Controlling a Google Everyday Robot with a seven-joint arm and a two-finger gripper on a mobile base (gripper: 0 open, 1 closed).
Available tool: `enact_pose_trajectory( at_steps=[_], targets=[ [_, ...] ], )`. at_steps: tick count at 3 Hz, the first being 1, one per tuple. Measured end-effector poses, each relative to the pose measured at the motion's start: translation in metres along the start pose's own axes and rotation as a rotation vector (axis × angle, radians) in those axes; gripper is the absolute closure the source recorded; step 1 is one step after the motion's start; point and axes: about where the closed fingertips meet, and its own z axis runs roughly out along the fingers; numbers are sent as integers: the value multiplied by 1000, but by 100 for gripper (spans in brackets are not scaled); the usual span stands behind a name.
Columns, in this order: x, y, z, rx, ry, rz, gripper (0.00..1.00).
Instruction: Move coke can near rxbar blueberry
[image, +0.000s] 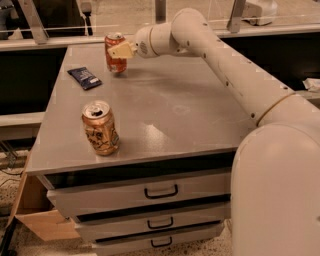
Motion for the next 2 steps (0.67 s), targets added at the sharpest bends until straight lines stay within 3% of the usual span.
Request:
enact_pose_trajectory(
  at_steps=[2],
  targets=[
    [3,25,11,-61,35,-9,61]
  ],
)
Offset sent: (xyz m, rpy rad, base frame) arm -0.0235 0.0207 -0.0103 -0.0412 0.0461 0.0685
